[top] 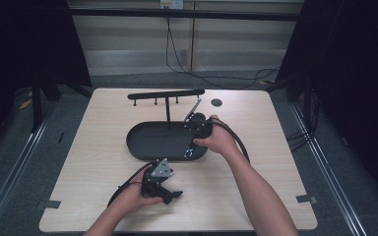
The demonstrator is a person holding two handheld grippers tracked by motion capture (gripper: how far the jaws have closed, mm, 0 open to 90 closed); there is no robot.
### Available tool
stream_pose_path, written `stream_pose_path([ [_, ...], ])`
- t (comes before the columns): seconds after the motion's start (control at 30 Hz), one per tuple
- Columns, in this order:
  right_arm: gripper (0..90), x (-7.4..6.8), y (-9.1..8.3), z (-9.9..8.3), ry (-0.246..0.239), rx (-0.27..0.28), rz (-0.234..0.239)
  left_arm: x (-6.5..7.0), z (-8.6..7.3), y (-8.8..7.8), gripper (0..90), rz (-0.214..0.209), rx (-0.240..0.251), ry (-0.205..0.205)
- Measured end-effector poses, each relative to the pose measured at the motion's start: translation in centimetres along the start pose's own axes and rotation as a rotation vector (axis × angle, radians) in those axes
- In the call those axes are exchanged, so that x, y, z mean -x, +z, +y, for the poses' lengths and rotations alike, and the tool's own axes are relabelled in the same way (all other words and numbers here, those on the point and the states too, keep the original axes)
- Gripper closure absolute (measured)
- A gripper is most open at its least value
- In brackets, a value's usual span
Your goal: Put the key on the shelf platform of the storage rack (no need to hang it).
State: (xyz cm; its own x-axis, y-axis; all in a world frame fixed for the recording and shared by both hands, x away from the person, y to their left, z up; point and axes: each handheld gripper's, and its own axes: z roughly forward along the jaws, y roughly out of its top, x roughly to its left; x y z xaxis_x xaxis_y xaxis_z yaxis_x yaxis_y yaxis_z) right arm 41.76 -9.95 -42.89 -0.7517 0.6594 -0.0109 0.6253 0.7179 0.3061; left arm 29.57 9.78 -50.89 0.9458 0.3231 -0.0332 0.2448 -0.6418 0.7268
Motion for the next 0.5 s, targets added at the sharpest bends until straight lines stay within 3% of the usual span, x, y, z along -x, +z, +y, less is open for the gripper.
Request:
stream_pose_path([
  [0.5,40.4,-0.3,-1.6,-1.9,-0.012,0.008,0.023,0.0,0.0,0.0,14.4,-0.001,0.000,0.000],
])
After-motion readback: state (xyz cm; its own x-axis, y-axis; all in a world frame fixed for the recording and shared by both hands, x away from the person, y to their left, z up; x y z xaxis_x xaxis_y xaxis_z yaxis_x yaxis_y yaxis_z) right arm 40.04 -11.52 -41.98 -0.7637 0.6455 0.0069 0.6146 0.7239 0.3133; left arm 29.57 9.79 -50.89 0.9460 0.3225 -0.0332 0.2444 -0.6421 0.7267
